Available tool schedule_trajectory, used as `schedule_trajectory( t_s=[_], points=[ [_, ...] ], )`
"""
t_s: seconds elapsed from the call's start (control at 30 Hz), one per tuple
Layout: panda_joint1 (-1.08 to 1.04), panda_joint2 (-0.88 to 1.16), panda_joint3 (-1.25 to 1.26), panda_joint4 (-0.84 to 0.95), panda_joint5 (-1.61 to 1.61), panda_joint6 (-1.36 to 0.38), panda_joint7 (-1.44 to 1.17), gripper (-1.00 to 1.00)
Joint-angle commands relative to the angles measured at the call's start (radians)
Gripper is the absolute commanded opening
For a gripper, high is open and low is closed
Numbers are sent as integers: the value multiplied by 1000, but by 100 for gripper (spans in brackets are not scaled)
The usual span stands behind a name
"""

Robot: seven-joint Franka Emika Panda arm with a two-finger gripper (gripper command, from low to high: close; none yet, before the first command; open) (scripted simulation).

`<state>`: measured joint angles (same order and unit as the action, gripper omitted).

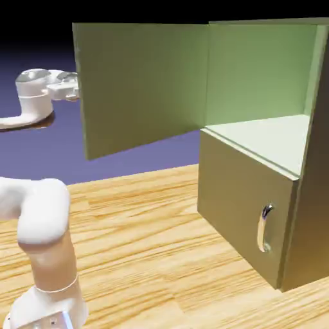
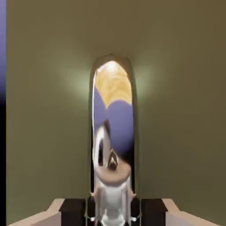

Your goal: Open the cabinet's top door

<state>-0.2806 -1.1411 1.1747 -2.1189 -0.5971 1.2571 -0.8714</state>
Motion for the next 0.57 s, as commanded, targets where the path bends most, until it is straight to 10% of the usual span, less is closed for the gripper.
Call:
schedule_trajectory(
  t_s=[0.0, 0.53],
  points=[
    [-32, 0, 20, 36, 9, -25, -6, -100],
    [-515, -67, 227, 616, 80, -400, -156, -100]
  ],
)
